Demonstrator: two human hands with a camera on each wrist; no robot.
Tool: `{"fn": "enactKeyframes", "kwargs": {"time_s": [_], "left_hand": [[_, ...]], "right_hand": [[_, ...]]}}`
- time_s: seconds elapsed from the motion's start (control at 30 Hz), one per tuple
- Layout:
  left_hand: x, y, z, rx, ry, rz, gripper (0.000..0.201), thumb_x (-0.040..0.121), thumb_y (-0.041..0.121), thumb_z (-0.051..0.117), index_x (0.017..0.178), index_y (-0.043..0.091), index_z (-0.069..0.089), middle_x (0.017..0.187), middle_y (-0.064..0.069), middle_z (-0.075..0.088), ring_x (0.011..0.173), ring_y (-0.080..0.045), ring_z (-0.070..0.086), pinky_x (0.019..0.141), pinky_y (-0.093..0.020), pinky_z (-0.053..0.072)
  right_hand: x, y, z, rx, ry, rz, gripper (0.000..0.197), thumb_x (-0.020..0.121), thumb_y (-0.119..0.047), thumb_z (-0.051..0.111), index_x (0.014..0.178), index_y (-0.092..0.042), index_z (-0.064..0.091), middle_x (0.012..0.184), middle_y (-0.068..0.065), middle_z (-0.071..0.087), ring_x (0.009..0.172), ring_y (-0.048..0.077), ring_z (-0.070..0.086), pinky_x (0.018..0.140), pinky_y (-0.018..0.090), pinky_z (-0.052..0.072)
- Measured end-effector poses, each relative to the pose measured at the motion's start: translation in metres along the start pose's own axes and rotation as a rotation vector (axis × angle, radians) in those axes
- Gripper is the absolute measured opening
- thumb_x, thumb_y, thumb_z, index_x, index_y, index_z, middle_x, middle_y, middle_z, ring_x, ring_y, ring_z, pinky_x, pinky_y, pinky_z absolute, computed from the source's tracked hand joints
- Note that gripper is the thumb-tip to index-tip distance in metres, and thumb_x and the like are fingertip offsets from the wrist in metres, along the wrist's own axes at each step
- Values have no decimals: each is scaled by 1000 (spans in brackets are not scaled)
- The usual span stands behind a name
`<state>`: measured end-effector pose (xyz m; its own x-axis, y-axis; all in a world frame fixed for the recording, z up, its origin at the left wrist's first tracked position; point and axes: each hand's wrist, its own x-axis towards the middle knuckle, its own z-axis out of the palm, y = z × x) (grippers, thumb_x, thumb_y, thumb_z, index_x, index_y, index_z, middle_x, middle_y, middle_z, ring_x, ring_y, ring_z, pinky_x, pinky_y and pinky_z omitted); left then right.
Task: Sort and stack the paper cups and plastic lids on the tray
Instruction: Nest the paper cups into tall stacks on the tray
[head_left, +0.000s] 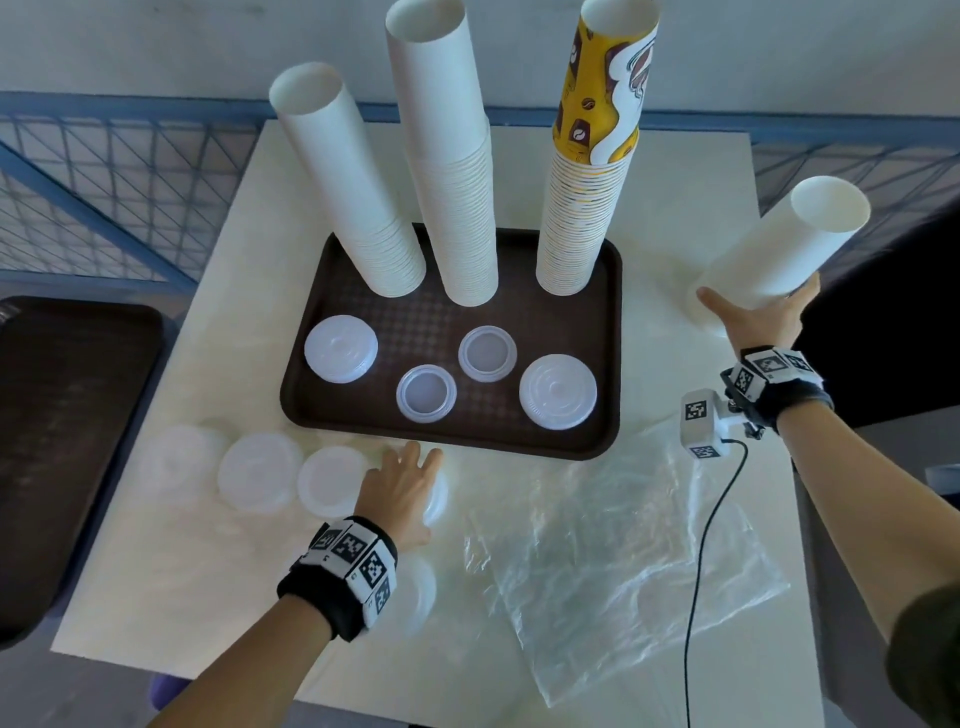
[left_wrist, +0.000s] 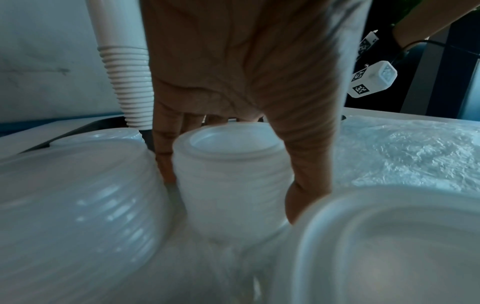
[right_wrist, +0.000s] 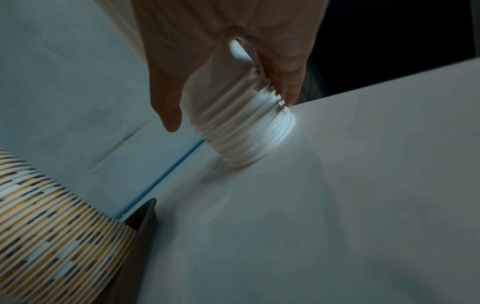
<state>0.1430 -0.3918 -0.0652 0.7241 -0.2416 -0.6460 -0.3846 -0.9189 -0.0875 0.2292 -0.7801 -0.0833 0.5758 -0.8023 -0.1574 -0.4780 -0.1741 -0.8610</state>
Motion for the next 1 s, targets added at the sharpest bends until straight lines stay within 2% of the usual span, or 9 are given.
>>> {"fn": "enactKeyframes", "kwargs": {"time_s": [0.2,0.37,0.57,0.77,0.9,1.0], "left_hand": [[2,0,2,15,-2,-4,74,72,25,70,132,18,26,131,-5,33,117,-27,39,82,-34,45],[3,1,3,20,3,-8,70,72,24,68,130,19,29,131,-4,32,116,-27,39,81,-34,45],[3,0,3,-13,17,14,69,71,25,69,128,19,31,129,-5,33,116,-27,38,83,-35,44],[1,-3,4,-35,34,44,68,69,24,69,125,19,32,126,-5,33,113,-27,40,82,-35,45],[-1,-3,1,-46,40,62,70,68,21,70,126,18,31,127,-7,33,115,-29,40,82,-37,45],[-3,-5,-2,-45,24,88,77,69,23,72,131,16,28,132,-11,31,119,-33,39,87,-40,45]], "right_hand": [[9,10,7,-8,0,43,107,54,-42,82,140,-22,22,129,10,54,117,29,52,99,38,43],[14,12,7,-63,11,25,98,56,-41,82,136,-17,30,128,10,55,117,31,53,97,41,45],[5,9,-1,-98,-16,-14,94,61,-36,82,136,-15,28,131,12,52,119,34,50,98,44,44],[-43,-12,-17,-112,-130,-120,91,62,-29,84,134,-11,32,128,12,53,117,31,51,91,36,44],[-99,-39,-27,-154,-287,-200,88,62,-22,85,133,-11,33,127,9,54,116,27,51,88,32,41],[-144,-62,-27,-170,-418,-255,89,58,-23,87,131,-14,35,121,3,56,106,20,52,85,28,40]]}}
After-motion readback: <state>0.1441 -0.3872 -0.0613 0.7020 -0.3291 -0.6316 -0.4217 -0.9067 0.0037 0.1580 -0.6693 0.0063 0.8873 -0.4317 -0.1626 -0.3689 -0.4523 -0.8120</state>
